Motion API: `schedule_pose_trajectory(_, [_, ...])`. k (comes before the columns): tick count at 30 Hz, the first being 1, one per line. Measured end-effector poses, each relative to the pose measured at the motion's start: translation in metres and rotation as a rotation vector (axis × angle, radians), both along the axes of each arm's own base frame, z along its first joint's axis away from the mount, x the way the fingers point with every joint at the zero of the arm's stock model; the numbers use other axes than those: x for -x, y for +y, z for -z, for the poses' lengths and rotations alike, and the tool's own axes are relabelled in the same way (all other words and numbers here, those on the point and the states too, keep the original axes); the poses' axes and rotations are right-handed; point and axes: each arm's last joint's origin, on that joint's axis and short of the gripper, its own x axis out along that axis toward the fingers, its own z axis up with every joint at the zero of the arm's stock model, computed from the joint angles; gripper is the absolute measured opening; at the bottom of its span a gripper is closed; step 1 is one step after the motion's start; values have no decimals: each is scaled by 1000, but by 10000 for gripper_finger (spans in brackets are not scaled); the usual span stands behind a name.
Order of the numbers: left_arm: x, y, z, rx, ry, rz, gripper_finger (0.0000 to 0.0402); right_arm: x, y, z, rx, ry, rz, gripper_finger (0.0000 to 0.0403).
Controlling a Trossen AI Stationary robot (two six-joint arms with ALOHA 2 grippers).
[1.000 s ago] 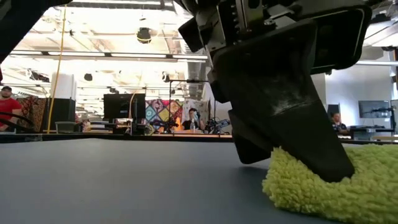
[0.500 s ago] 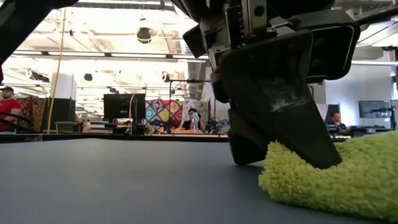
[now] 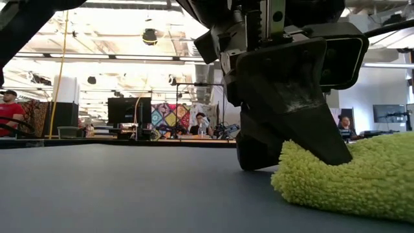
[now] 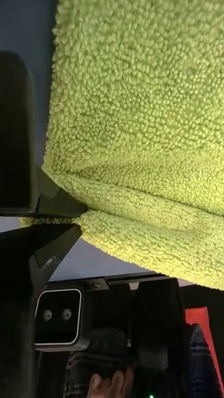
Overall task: Roll towel
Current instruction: Roll the green towel
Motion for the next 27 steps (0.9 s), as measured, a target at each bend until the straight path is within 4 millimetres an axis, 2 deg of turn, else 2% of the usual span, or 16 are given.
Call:
schedule_pose_trajectory(16, [-2, 7, 0, 9, 18, -36, 0, 0, -7, 6, 35, 122, -40, 179])
schedule_pose_trajectory(20, [-2, 7, 0, 10, 1, -17, 2, -3, -6, 18, 48, 157, -41, 179])
schedule_pose_trajectory(24, [-2, 7, 0, 5, -18, 2, 22, -6, -4, 35, 20, 234, -27, 179])
schedule_pose_trajectory(27, [-3, 8, -2, 35, -37, 34, 47, -6, -6, 36, -8, 252, 24, 179])
